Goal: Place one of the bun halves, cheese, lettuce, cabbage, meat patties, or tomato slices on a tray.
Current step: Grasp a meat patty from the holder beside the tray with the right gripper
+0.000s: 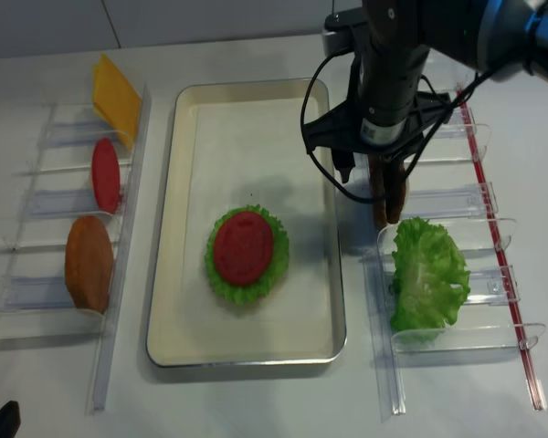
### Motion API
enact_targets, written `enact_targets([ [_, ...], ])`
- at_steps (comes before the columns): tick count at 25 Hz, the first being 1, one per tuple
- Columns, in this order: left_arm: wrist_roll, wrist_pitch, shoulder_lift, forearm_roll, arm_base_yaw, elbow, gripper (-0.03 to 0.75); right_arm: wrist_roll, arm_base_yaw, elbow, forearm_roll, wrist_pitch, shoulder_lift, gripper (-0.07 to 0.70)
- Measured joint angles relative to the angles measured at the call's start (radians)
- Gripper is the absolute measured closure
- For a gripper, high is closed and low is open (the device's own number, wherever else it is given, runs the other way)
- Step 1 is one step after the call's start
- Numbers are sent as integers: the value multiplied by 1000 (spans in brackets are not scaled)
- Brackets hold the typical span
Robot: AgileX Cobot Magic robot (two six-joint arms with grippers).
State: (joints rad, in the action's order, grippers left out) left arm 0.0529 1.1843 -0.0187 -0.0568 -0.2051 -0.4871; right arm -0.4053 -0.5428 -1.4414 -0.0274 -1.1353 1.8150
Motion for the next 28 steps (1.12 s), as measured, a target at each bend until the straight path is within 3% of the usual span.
enact_targets([
  [7,0,0,0,0,0,0,413,0,0,-1,-2,-6,28,185],
  [19,0,0,0,0,0,0,413,-4,0,-1,-48,-35,46,478],
  [28,0,0,0,0,0,0,413,-5,0,-2,-62,-64,33,486],
])
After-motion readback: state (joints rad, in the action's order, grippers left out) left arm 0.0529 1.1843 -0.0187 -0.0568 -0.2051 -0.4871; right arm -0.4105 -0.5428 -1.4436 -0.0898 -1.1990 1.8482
